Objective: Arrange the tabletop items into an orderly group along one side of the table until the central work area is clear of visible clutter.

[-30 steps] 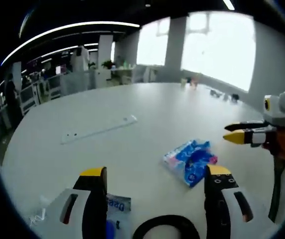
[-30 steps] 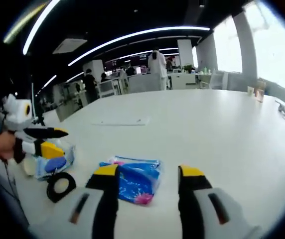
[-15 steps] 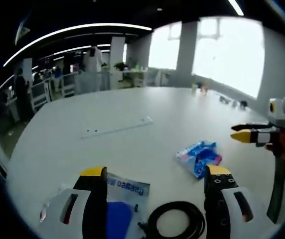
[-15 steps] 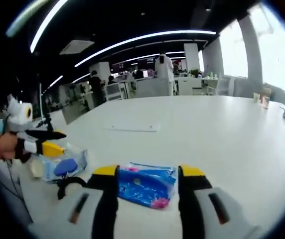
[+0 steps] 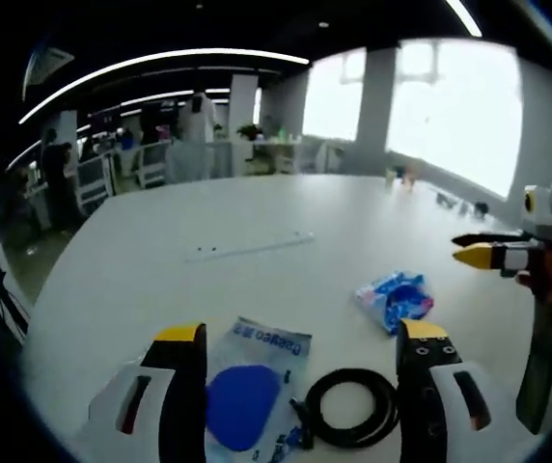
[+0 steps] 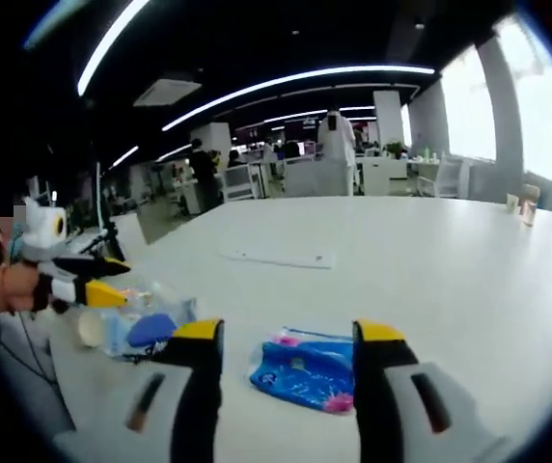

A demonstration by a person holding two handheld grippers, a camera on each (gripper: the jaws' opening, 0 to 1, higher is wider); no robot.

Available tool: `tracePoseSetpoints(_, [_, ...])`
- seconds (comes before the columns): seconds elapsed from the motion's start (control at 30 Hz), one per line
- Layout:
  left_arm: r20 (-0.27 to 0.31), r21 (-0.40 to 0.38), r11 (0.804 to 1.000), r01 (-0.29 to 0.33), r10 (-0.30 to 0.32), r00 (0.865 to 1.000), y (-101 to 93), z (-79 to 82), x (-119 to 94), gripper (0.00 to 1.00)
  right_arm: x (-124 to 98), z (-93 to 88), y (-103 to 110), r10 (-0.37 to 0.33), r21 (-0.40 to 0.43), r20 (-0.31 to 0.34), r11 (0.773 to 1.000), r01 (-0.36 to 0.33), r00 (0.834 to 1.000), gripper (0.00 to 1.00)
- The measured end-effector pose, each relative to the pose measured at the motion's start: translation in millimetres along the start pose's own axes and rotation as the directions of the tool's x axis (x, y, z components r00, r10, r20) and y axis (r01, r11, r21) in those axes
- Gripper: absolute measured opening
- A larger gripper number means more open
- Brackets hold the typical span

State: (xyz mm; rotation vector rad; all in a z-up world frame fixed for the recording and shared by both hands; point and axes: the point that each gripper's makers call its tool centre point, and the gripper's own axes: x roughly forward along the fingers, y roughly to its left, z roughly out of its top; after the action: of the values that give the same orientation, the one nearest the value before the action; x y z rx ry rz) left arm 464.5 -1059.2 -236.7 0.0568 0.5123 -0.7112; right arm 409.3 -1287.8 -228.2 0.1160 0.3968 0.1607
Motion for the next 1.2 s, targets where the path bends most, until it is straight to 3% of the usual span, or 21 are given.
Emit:
tracePoseSetpoints(0.43, [0.014,-0.027,0.998,-0.049,0.05,0.999,9.2,-2.4,-36,0.77,3,4.5,46,0.112,-0.021,-0.019,0.993,-0.112,0.994,0.57])
tracePoseSetpoints(0.8, [0.013,-0.061,0.994,-0.091,0.092,0.996,11.5,-16.4,-63,0.77,9,3.4,86,0.209,-0.063,-0.046,0.975,-0.211,0.977,0.56])
tracePoseSetpoints(1.2, [0.015,-0.098,0.985,-0.145,0.148,0.989,21.1,-28.9,-87,0.76,21,5.9,115,0.28,-0.107,-0.075,0.952,-0.287,0.957,0.56])
